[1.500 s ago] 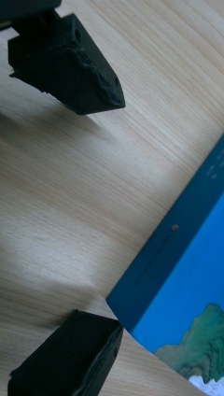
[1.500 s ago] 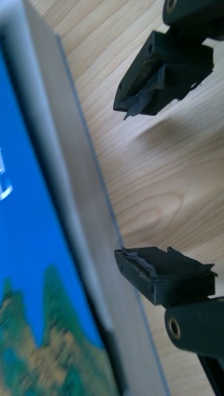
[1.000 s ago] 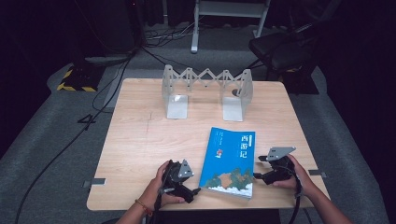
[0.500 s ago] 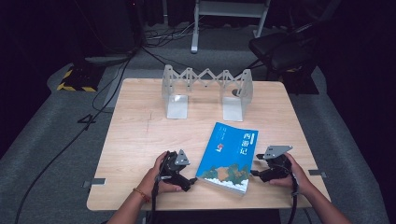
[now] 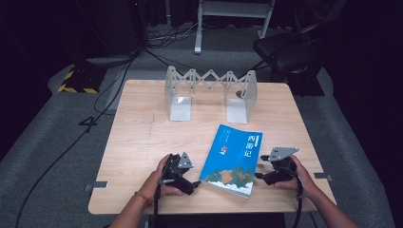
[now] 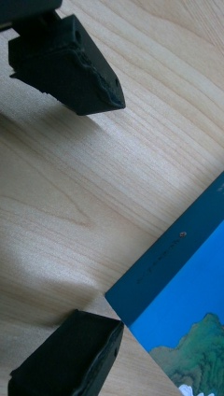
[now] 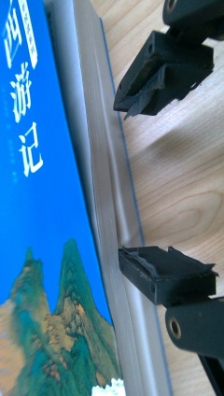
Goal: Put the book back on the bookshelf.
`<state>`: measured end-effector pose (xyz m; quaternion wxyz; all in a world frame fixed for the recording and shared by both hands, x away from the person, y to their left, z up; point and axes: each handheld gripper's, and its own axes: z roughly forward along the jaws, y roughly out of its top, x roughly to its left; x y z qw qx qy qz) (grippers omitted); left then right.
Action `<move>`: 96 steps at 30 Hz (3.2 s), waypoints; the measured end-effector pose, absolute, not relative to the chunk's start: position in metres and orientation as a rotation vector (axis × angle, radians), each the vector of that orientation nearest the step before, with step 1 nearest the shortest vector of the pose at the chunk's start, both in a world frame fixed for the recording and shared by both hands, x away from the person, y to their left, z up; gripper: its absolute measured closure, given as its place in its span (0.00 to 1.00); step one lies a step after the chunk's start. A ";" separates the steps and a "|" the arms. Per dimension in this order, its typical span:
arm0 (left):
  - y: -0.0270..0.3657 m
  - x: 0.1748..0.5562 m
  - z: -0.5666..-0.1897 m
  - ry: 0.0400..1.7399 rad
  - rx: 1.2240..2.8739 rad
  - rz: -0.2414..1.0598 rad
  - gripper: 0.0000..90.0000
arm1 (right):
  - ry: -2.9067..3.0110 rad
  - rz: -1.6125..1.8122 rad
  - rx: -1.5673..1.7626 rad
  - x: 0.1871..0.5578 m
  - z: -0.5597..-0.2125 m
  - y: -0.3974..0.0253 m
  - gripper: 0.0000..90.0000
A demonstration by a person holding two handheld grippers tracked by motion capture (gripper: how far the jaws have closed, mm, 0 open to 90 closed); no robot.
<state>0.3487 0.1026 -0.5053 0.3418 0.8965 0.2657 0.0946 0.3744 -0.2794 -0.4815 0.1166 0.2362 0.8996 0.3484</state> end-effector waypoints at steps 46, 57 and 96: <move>0.008 0.309 -0.462 0.457 2.198 0.427 0.70 | 2.460 1.196 0.698 0.384 -0.440 -0.249 0.23; 0.038 0.320 -0.455 0.420 2.222 0.409 0.84 | 2.473 1.244 0.658 0.376 -0.439 -0.266 0.29; 0.117 0.341 -0.454 0.616 2.185 0.417 0.63 | 2.486 0.989 0.108 0.398 -0.456 -0.214 0.73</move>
